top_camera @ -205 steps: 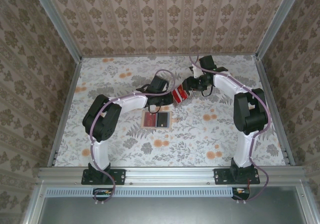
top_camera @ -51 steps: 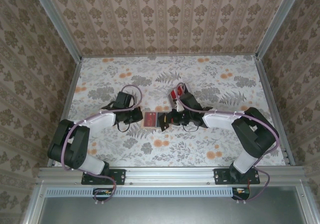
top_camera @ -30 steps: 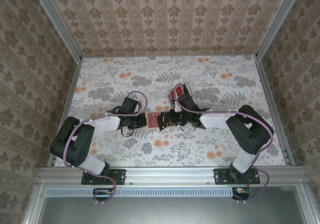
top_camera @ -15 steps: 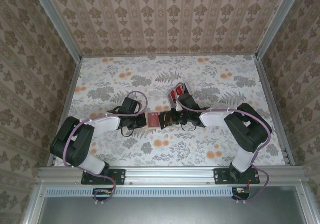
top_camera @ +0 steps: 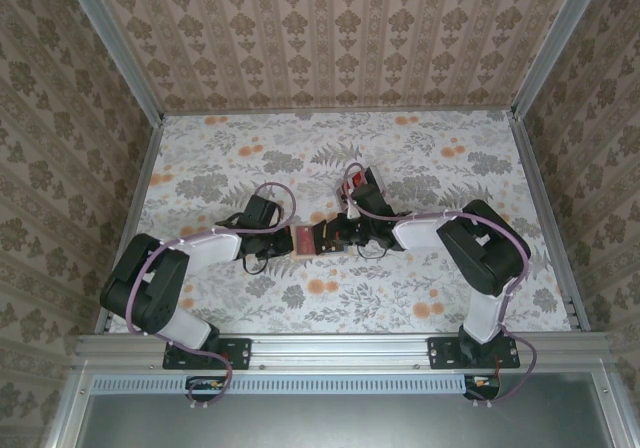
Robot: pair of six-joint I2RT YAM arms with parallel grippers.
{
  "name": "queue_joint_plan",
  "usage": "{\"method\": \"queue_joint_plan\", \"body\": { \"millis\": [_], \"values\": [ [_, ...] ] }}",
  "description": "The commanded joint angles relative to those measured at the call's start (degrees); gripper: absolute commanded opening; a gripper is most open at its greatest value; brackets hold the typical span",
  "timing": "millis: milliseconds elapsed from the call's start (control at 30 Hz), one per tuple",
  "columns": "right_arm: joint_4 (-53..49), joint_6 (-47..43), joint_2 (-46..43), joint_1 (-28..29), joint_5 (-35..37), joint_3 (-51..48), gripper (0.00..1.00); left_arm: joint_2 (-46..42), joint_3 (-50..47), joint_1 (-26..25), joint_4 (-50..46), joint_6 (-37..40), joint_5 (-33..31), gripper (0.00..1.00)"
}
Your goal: Put the credit cards into the card holder
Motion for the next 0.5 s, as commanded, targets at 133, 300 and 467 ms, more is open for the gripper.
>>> {"method": "queue_joint_plan", "body": {
  "millis": [133,300,467],
  "values": [
    [1.9,0.94,2.29,-0.09,3.3,-0.11,0.06,-0.46,-1.32,-0.86,-1.53,-0.96,-1.58,0.03],
    [2.37,1.3,2.63,0.8,5.3,-0.62,0.06,-0.83,-1.2,-1.03,-1.8,-1.03,-1.69,0.03],
    [2.06,1.25,3.41,3.25,6.61,-0.4,0.06,0.04,-0.3,-1.16,-2.04,-0.94,-1.27,0.03]
  ]
}}
